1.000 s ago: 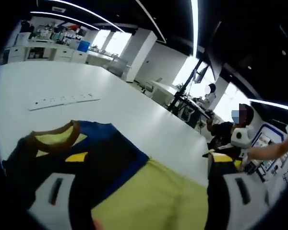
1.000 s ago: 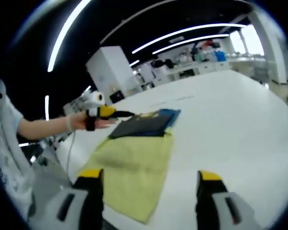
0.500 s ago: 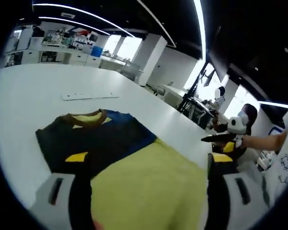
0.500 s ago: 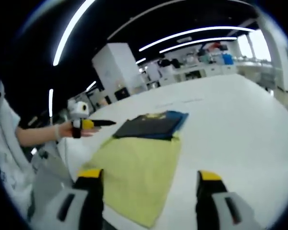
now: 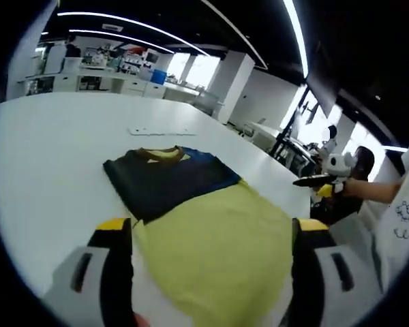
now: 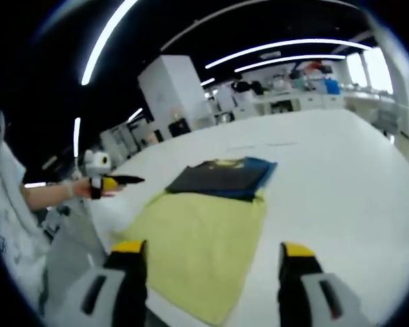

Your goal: Fold the garment on the visible template until the final outline fits inside the template.

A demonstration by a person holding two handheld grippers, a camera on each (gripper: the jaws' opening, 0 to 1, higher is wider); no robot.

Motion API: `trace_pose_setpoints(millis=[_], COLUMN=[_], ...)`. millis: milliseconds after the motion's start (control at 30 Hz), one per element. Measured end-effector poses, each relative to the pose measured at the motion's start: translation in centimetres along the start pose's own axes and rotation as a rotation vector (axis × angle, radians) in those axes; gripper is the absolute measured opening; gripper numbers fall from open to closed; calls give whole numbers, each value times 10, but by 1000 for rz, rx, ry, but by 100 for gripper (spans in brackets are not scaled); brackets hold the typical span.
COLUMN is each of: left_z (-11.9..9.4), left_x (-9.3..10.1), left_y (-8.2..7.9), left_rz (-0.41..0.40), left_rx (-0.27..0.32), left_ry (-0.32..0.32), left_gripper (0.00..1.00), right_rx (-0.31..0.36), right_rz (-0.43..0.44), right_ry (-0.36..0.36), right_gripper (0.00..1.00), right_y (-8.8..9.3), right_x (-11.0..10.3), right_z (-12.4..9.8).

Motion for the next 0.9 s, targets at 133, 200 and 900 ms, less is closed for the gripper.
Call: trace_pose_setpoints(millis=[133,200,900], left_z=[-13,-18,-61], left_x=[-5,-2,1], left_y=[11,21,94], left_rz=[44,37,18], left_rx=[-12,-28,-147], left_ry=[-32,-35,-75], left_gripper=[92,92,75], right_rx=[-12,-11,-105], right_rz=[-17,-10,17], right_ry=[2,2,25], right_gripper=[79,78,73], right_y=[3,4,47], right_x=[-2,-3,-3], right_z=[-2,-3,-6])
Point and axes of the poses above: the point that each gripper's makers call its tool centre point, and the gripper's own axes: z roughly forward along the fingers, x roughly to its right, y roughly out of its underside, the point moved 2 cm from there along -z, roughly backward along the fingers, and after that the axes turned 1 degree about -x, right-handed, at the moved point
